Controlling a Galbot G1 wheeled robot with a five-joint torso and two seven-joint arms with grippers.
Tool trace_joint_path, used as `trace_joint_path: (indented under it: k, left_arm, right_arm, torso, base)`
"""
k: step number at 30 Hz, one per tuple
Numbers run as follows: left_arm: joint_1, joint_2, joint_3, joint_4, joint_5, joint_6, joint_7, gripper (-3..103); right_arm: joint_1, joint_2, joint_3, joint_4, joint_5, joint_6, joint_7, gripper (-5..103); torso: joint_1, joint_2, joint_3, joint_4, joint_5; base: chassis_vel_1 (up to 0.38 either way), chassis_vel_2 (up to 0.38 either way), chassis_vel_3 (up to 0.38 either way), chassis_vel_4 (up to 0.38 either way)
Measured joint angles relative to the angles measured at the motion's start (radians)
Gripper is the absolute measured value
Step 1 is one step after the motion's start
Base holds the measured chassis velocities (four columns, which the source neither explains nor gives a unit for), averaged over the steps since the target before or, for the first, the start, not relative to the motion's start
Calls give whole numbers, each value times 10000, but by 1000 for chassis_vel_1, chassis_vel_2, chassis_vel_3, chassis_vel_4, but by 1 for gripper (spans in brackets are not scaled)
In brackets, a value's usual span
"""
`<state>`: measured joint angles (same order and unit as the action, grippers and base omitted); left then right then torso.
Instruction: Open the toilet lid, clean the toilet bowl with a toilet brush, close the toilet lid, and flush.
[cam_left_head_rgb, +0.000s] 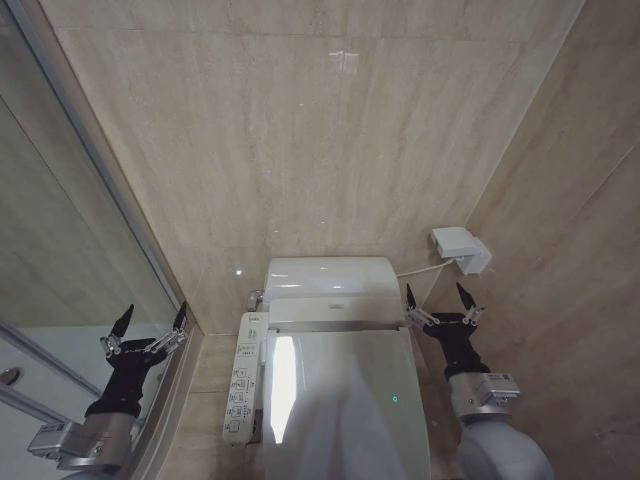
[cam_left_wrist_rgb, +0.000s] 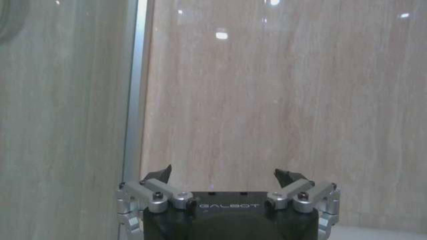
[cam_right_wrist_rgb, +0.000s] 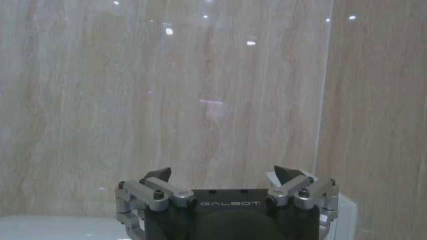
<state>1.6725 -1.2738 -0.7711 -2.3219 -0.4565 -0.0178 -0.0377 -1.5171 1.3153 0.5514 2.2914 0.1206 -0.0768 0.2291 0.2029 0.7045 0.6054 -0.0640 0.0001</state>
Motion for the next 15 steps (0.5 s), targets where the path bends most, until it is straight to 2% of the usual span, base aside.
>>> trace_joint_path:
  k: [15]
  left_arm:
    - [51, -69, 460, -167, 336, 215, 135, 100]
  right_arm:
    - [0, 0, 0, 0, 0, 0, 0, 100]
  torso:
    - [0, 0, 0, -1, -1]
  base:
    - [0, 0, 0, 0]
